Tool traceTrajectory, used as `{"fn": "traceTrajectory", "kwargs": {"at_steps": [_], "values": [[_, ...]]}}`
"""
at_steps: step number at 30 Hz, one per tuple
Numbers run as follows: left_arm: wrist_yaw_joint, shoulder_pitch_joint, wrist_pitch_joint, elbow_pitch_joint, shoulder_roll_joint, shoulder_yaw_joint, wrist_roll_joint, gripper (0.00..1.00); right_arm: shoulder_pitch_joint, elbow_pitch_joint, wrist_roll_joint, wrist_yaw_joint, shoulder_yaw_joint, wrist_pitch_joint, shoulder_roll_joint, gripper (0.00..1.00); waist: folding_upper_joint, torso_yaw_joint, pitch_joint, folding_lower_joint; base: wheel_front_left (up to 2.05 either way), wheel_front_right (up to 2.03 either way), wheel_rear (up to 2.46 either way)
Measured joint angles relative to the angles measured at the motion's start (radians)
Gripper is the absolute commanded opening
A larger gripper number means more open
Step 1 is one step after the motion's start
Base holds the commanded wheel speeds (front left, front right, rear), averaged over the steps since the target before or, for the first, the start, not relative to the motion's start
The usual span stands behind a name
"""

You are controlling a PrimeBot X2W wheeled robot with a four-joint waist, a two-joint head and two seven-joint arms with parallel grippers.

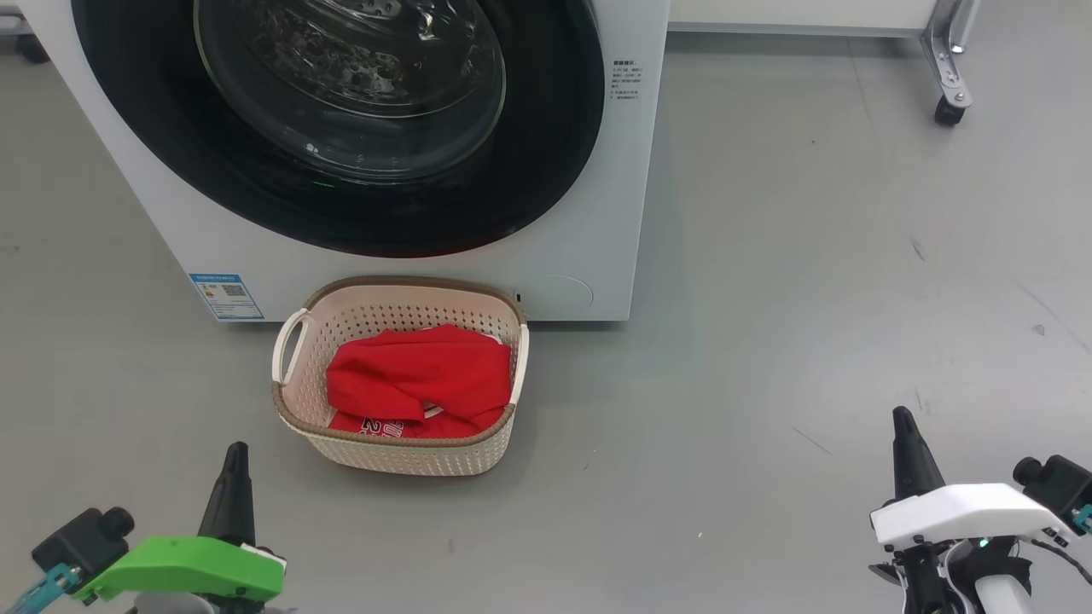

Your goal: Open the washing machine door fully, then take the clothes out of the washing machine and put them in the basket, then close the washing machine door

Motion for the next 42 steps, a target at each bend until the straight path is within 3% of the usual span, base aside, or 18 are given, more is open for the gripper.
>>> {"fn": "traceTrajectory", "kwargs": {"at_steps": [42], "values": [[0.0,-0.009,0.116,0.002,0.0,0.074,-0.41,0.0,-0.034,0.02,0.439,0.017,-0.093,0.117,-0.001,0.0,0.0,-0.01,-0.022,0.0,0.0,0.0,0.0]]}}
